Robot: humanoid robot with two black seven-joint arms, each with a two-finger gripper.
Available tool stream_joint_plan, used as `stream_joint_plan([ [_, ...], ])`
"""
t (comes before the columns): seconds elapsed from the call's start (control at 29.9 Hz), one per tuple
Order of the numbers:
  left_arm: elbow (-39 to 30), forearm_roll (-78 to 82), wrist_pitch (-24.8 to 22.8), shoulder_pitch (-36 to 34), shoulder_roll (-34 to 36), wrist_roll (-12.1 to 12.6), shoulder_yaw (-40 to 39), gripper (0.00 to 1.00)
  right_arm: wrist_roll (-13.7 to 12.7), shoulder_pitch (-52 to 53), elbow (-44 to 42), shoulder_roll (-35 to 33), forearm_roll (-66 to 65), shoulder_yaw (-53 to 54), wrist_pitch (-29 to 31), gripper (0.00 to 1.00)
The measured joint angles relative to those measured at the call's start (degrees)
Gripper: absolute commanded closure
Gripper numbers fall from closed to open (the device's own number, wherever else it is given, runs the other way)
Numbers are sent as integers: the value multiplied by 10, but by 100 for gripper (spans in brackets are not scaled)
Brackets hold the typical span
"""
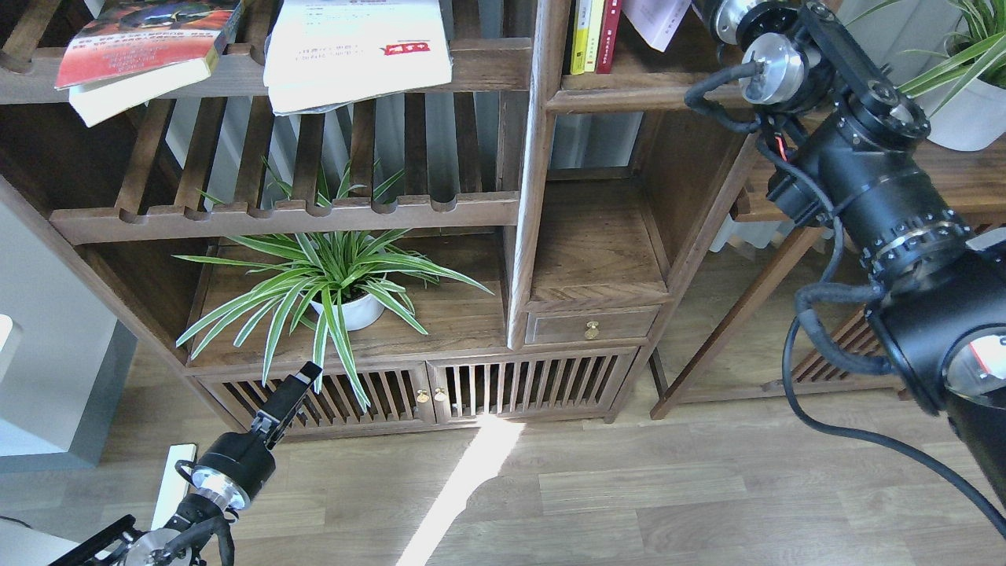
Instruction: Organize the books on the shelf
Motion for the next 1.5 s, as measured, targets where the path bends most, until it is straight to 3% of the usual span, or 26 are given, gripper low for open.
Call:
stream_joint_plan([
  [0.5,0,0,0,1,-4,1,1,2,31,-3,-29,10,0,-1,0,92],
  [0.87,0,0,0,0,-4,1,1,2,33,-1,-37,23,0,-12,0,80],
  [1.34,1,0,0,0,-5,1,1,2,28,-3,-32,32,1,-14,-4,54],
  [1.5,1,0,0,-1,-5,2,1,2,26,-2,-28,35,1,-21,-23,51],
])
